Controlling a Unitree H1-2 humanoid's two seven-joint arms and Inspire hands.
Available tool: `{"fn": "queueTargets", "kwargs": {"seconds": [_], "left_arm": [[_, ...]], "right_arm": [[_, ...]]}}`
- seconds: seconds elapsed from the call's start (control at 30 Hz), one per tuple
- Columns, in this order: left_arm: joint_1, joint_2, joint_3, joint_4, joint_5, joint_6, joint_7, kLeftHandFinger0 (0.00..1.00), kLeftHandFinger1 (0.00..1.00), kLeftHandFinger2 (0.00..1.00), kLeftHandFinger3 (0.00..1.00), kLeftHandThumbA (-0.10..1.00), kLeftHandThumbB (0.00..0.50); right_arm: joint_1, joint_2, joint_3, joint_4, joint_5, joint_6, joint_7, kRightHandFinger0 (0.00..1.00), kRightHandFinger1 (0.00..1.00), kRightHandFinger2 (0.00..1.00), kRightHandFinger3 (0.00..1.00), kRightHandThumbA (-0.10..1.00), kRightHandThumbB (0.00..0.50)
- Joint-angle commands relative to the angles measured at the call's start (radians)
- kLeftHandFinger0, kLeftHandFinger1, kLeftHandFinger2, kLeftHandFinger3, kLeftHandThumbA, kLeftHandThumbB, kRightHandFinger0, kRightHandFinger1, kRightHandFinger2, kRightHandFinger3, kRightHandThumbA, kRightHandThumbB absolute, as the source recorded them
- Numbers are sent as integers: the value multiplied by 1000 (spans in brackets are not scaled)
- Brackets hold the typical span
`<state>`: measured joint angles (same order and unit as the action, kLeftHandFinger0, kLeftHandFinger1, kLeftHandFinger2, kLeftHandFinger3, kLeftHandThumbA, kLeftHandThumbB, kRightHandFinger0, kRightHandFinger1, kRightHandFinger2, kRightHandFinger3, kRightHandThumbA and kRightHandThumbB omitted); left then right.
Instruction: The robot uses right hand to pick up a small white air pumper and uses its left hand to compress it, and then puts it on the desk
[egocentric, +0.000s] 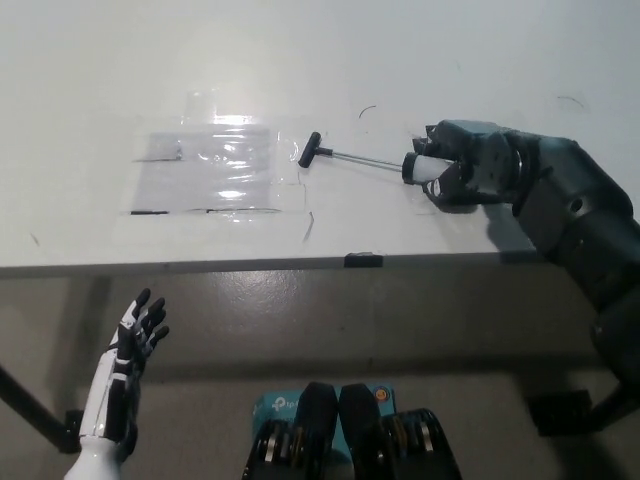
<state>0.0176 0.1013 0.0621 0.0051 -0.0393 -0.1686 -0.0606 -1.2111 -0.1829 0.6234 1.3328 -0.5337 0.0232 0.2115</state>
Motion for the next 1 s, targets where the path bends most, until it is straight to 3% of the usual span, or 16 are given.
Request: {"fn": "queueTargets", "kwargs": {"seconds": [0.0, 0.07, 0.17, 0.23, 0.37, 0.53, 0.63, 0.73, 0.97], "left_arm": [[-13, 3, 19, -35, -53, 2, -5, 1000, 1000, 1000, 1000, 1000, 136], [-12, 4, 21, -36, -53, 1, -3, 1000, 1000, 1000, 1000, 1000, 143], [-17, 5, 25, -40, -54, 8, 0, 1000, 1000, 1000, 1000, 1000, 147], [-18, 6, 26, -43, -55, 11, 0, 1000, 1000, 1000, 1000, 1000, 145], [-23, 4, 30, -47, -58, 12, 1, 1000, 1000, 1000, 1000, 1000, 152], [-29, 8, 36, -47, -55, 10, 4, 1000, 1000, 1000, 1000, 1000, 151], [-27, 6, 36, -48, -47, 1, 6, 1000, 1000, 1000, 1000, 1000, 143], [-21, 4, 36, -49, -51, 1, 3, 1000, 1000, 1000, 1000, 1000, 151], [1, 4, 36, -68, -54, 7, 1, 1000, 1000, 1000, 1000, 1000, 144]], "right_arm": [[-8, -11, 2, 17, -29, -12, -50, 288, 686, 858, 695, -100, 157], [-5, -15, 2, 18, -28, -23, -59, 233, 653, 865, 753, -100, 164], [0, -22, -11, 21, -17, -37, -74, 167, 683, 991, 881, -100, 163], [-1, -23, -15, 23, -14, -45, -81, 142, 675, 1000, 887, -100, 162], [-3, -29, -28, 22, -7, -63, -95, 151, 682, 1000, 1000, -100, 156], [-7, -34, -36, 20, -6, -83, -110, 139, 649, 965, 1000, -100, 161], [-2, -43, -61, 12, 10, -122, -144, 92, 588, 886, 929, -100, 183], [11, -49, -96, -10, 26, -168, -192, 91, 572, 888, 895, -100, 191], [61, -53, -175, -95, 42, -250, -272, 41, 525, 850, 882, -100, 160]]}}
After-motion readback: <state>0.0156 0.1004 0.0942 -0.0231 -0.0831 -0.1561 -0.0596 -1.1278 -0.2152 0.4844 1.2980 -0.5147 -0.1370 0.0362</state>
